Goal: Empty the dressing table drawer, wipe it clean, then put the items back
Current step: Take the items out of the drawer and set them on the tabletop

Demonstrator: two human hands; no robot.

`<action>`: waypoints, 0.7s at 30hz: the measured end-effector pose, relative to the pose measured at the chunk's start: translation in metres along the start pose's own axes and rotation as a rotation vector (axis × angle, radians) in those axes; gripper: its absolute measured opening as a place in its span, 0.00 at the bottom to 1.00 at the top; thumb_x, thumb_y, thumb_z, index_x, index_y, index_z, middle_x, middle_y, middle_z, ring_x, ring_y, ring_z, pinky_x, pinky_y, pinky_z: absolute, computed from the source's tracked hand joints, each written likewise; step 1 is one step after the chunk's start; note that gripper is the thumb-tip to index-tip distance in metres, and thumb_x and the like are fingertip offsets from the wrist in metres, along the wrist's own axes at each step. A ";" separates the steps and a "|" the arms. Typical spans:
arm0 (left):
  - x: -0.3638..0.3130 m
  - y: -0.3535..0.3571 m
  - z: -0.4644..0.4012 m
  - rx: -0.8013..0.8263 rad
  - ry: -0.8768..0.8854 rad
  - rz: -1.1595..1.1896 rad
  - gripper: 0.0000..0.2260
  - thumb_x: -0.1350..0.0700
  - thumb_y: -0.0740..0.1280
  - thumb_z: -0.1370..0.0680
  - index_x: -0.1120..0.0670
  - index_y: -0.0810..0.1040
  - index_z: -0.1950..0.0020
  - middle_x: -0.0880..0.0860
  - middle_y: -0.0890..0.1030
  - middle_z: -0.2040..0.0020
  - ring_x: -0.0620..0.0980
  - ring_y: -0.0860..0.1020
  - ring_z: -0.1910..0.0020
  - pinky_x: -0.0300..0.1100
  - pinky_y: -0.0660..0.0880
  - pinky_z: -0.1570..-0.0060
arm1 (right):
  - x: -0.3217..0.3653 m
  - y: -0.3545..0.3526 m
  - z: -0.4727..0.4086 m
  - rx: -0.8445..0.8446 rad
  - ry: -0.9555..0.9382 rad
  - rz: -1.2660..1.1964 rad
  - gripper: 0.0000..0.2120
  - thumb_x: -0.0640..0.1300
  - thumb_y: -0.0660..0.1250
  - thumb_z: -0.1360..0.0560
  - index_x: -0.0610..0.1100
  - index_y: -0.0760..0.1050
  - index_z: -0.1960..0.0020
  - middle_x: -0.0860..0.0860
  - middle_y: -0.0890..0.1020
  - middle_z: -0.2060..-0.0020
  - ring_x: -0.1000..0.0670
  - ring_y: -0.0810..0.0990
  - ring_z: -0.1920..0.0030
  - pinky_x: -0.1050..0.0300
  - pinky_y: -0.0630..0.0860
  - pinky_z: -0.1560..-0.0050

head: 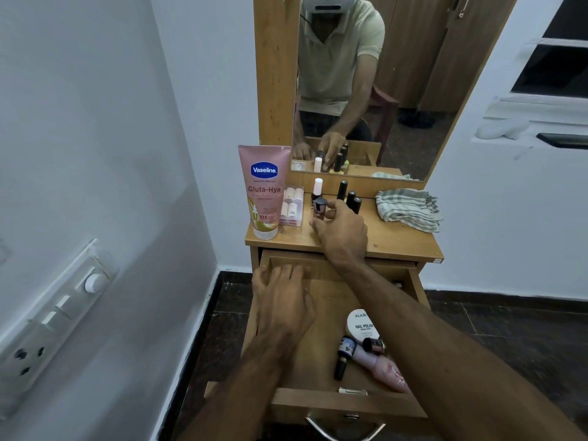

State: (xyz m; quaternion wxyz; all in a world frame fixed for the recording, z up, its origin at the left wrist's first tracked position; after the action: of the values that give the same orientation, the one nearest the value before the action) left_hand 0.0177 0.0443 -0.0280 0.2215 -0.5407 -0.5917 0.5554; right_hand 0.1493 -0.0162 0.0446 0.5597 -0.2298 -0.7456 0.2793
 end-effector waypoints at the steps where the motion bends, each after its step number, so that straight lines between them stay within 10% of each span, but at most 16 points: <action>1: 0.000 0.001 0.000 0.000 0.010 0.000 0.17 0.52 0.62 0.24 0.44 0.75 0.35 0.42 0.79 0.39 0.44 0.73 0.36 0.51 0.50 0.26 | -0.002 -0.002 0.004 -0.003 -0.014 -0.029 0.24 0.49 0.75 0.24 0.50 0.75 0.30 0.52 0.84 0.40 0.50 0.82 0.41 0.50 0.78 0.41; 7: -0.005 0.012 0.001 0.081 0.156 0.054 0.15 0.50 0.64 0.25 0.43 0.76 0.38 0.42 0.81 0.42 0.44 0.76 0.41 0.47 0.53 0.33 | -0.038 -0.039 0.031 0.080 -0.110 -0.184 0.07 0.46 0.73 0.23 0.52 0.81 0.45 0.57 0.84 0.55 0.57 0.83 0.56 0.57 0.82 0.55; 14: -0.010 0.019 0.004 0.247 0.236 0.071 0.14 0.51 0.63 0.24 0.44 0.77 0.39 0.42 0.82 0.50 0.42 0.77 0.46 0.45 0.55 0.45 | -0.072 -0.059 0.068 0.983 -0.319 0.576 0.15 0.44 0.76 0.27 0.56 0.81 0.43 0.59 0.82 0.48 0.57 0.78 0.51 0.60 0.73 0.54; 21: -0.005 0.012 0.002 0.191 0.131 0.074 0.13 0.52 0.64 0.23 0.43 0.77 0.39 0.42 0.82 0.47 0.42 0.76 0.46 0.45 0.59 0.39 | -0.089 -0.025 0.109 0.975 -0.570 0.766 0.24 0.37 0.71 0.25 0.56 0.77 0.33 0.50 0.75 0.37 0.47 0.71 0.34 0.49 0.73 0.37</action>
State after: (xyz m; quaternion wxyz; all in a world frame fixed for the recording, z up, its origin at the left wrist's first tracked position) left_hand 0.0220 0.0364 -0.0377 0.2895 -0.5738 -0.4998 0.5806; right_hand 0.0669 -0.1102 -0.0251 0.2429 -0.1164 -0.5187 0.8114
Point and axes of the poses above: each hand's wrist, its own z-axis away from the middle knuckle, its own y-axis out of the palm, x = y × z, the point moved 3 cm from there along -z, towards the middle knuckle
